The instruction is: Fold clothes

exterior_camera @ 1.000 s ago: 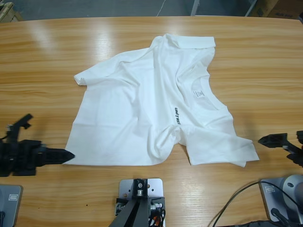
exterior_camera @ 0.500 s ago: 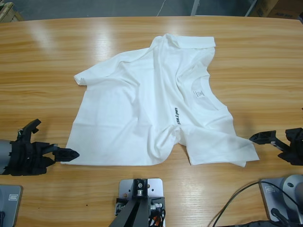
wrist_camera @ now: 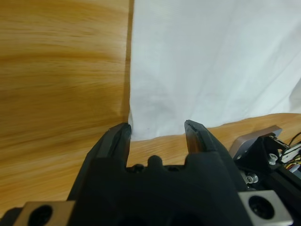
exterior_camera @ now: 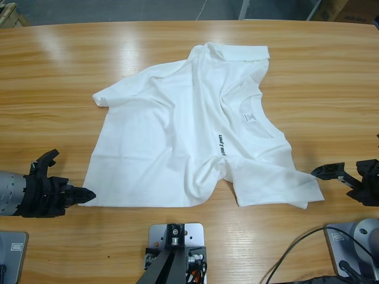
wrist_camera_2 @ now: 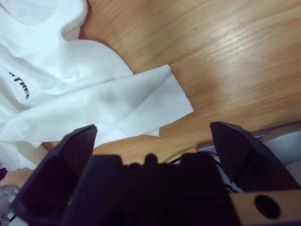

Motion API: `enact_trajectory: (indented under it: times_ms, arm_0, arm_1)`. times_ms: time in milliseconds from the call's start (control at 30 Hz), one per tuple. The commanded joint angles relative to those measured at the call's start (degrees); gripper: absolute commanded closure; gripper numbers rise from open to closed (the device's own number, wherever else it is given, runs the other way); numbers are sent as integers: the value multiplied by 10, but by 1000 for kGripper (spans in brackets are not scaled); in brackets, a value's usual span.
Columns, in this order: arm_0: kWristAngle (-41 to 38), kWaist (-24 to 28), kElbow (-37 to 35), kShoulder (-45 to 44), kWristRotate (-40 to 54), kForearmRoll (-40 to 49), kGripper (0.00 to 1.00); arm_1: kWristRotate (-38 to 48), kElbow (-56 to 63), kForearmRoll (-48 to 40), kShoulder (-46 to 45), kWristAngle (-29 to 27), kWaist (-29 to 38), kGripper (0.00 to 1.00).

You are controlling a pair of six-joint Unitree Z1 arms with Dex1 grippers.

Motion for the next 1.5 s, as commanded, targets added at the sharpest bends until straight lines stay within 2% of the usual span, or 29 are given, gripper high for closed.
enact_trajectory:
  times_ms: [33, 67, 133, 167, 433, 700, 767, 900, 1167, 1333, 1500]
  arm_0:
    - [10, -8, -3, 36, 4, 9, 510]
    - [11, -11, -8, 36, 8, 15, 617]
    - [22, -19, -20, 35, 14, 33, 973]
    - [29, -22, -26, 36, 20, 46, 1000]
    - [54, -46, -47, 36, 31, 96, 1000]
    - [70, -47, -48, 31, 40, 115, 1000]
    - [69, -47, -70, 20, 39, 161, 1000]
    - [65, -47, -162, -32, 35, 343, 1000]
    - [11, -96, -249, -24, 8, 510, 1000]
    - [3, -97, -261, -17, 1, 543, 1000]
    - [25, -97, -268, -11, 5, 512, 1000]
  arm_1:
    - [-6, 15, -7, 12, -2, 7, 0]
    - [-6, 15, -7, 12, -2, 7, 0]
    - [-6, 15, -7, 11, -2, 7, 0]
    - [-7, 16, -7, 10, -2, 7, 0]
    - [-7, 18, -10, 8, -3, 7, 0]
    - [-10, 18, -11, 5, -4, 7, 0]
    - [-10, 18, -12, 5, -2, 7, 0]
    - [-9, 21, -16, 1, -1, 7, 0]
    - [-9, 27, -16, -22, 17, 7, 0]
    - [-9, 29, -17, -25, 24, 7, 0]
    - [-10, 30, -15, -43, 28, 7, 0]
